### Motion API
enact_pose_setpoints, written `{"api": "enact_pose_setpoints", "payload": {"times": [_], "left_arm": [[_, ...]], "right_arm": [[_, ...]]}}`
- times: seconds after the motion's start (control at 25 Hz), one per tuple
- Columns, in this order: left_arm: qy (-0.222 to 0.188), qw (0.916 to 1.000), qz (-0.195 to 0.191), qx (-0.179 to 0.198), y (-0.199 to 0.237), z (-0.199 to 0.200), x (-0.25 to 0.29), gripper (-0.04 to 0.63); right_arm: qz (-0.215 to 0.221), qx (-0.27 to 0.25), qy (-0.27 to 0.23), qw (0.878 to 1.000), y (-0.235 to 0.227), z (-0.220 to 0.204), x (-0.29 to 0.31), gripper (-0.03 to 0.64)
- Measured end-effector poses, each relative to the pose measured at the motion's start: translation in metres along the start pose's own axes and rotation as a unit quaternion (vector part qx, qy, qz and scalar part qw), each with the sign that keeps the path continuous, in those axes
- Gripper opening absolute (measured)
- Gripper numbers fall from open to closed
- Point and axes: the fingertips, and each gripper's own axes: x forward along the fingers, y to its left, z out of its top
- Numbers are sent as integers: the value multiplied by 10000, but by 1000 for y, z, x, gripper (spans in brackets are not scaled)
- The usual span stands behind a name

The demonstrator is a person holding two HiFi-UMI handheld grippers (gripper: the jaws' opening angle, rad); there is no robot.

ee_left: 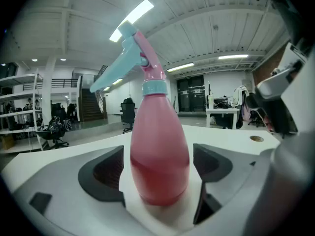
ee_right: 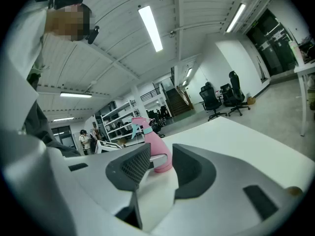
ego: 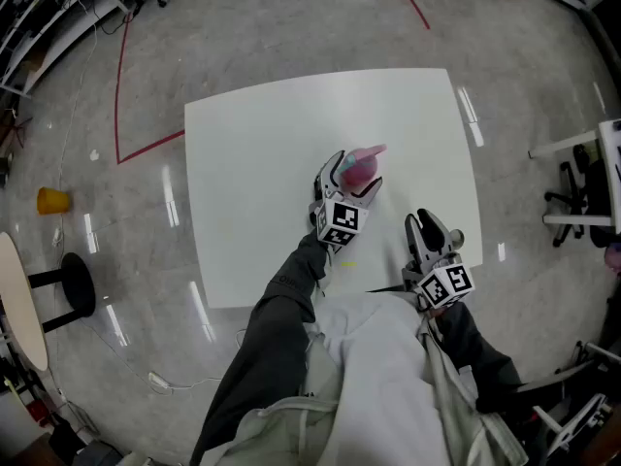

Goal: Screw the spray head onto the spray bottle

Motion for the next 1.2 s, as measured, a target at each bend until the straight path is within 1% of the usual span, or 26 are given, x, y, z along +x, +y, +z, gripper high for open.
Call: {"api": "enact_pose_setpoints", "payload": {"times": [0.04, 0.08, 0.2, 0.28, 0.36, 0.4, 0.48, 0.52, 0.6, 0.72, 0.8, 0.84, 0.92, 1.0, 1.04, 1.08, 1.16, 1.2], "left_arm": [[17, 10000, -28, -75, 3, 1, 3, 431], [38, 9999, -69, -146, 6, 1, 6, 431], [101, 9991, -280, -301, 7, -1, 10, 430], [63, 9985, -402, -357, 4, -1, 9, 417], [47, 9981, -502, -349, 2, -3, 2, 413], [51, 9978, -580, -325, 0, -4, -3, 413], [26, 9960, -845, -298, -7, -5, -22, 411], [7, 9943, -1020, -299, -12, -2, -34, 411], [4, 9898, -1397, -284, -23, 8, -64, 411], [-66, 9816, -1891, -260, -42, 21, -104, 410], [-182, 9779, -2052, -350, -48, 27, -127, 407], [-259, 9772, -2058, -461, -48, 29, -136, 405], [-404, 9772, -1972, -672, -45, 31, -148, 405], [-461, 9794, -1844, -679, -44, 33, -153, 403], [-468, 9803, -1806, -643, -45, 34, -154, 403], [-481, 9807, -1791, -622, -47, 34, -156, 403], [-514, 9816, -1740, -600, -47, 35, -160, 403], [-511, 9836, -1637, -558, -44, 35, -161, 403]], "right_arm": [[-28, 19, 14, 10000, 1, -1, 0, 128], [-53, 41, 30, 10000, 1, -3, 0, 133], [-82, 59, 126, 9999, 5, -13, -1, 133], [-45, -64, 187, 9998, 10, -16, -1, 133], [32, -173, 81, 9998, 16, -10, 0, 133], [97, -211, 2, 9997, 21, -4, 1, 142], [370, -343, 6, 9987, 32, 4, 6, 223], [588, -470, 106, 9971, 39, 6, 10, 225], [1162, -785, 398, 9893, 56, 9, 16, 227], [2142, -1107, 729, 9678, 91, 16, 27, 227], [2620, -1218, 788, 9541, 115, 21, 37, 227], [2786, -1201, 784, 9497, 125, 24, 43, 233], [3003, -1039, 756, 9452, 138, 27, 55, 233], [3154, -954, 763, 9411, 145, 27, 62, 223], [3239, -1002, 760, 9377, 149, 28, 63, 172], [3336, -1094, 746, 9334, 154, 29, 61, 147], [3482, -1360, 718, 9247, 164, 30, 57, 140], [3459, -1515, 715, 9232, 167, 31, 58, 140]]}}
